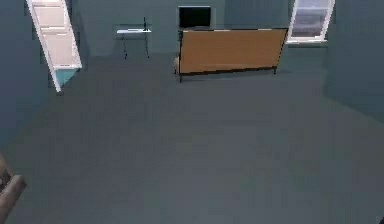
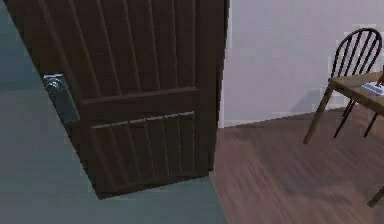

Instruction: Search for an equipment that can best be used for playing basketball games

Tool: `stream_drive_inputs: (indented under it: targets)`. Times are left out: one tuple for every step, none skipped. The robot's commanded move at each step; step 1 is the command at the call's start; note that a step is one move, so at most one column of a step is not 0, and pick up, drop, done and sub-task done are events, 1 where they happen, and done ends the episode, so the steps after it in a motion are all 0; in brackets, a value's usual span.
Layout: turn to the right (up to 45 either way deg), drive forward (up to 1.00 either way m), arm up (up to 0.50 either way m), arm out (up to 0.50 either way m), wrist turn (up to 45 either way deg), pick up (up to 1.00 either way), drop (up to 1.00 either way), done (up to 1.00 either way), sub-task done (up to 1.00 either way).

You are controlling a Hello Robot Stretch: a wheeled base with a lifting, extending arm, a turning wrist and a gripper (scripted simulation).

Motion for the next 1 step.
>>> stream_drive_inputs:
  targets:
    - [-24.0, 0.00, 0.00, 0.00, 0.0, 0.00, 0.00, 0.00, 0.00]
